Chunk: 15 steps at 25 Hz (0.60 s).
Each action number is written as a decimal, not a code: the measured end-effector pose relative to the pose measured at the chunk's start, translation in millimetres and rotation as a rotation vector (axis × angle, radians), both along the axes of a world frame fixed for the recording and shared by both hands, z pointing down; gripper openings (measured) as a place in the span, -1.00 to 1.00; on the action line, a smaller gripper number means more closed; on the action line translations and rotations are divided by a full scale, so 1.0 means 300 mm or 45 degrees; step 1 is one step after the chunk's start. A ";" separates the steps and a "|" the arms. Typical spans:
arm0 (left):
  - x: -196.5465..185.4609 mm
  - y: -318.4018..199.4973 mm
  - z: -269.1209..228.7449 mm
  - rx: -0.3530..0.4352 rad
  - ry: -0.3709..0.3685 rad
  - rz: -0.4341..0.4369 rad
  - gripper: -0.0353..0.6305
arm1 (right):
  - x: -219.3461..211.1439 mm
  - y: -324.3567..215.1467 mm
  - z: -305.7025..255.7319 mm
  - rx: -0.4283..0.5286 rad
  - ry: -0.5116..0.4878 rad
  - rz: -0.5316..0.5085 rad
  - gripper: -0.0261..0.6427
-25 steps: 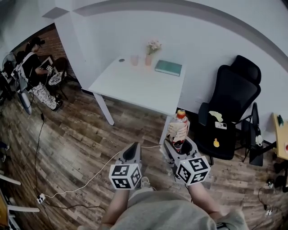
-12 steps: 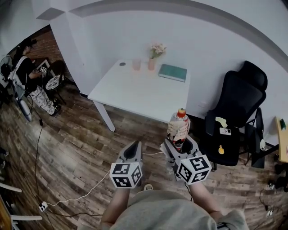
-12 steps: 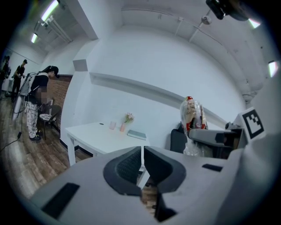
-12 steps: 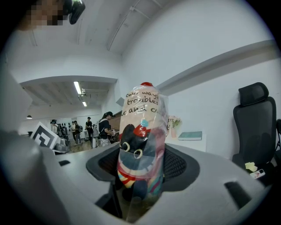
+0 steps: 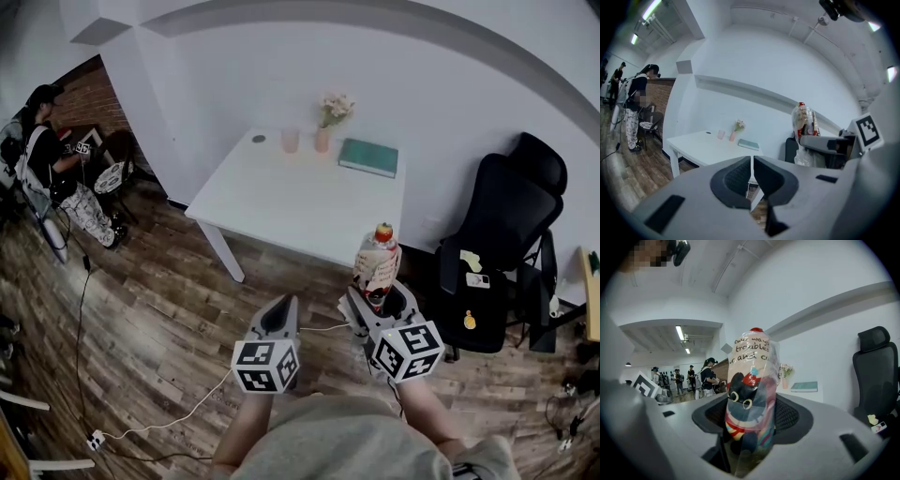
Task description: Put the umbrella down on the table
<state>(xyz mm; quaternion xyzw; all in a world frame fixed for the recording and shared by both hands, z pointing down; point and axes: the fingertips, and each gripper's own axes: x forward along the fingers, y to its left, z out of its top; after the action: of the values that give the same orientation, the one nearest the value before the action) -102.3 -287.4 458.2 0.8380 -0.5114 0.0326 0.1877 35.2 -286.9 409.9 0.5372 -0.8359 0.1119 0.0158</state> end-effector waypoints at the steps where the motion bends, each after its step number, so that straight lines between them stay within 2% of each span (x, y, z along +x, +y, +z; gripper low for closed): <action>1: -0.006 -0.012 0.003 -0.003 0.000 -0.003 -0.84 | -0.002 -0.013 0.003 -0.003 -0.003 0.004 -0.14; 15: -0.083 -0.195 0.032 -0.007 0.017 -0.098 -0.84 | -0.037 -0.229 0.027 -0.016 -0.007 -0.037 -0.14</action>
<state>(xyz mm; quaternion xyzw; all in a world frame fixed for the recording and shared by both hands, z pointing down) -127.3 -345.8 467.8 0.8174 -0.5418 0.0211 0.1946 24.2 -355.5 418.1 0.5247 -0.8428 0.1183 0.0184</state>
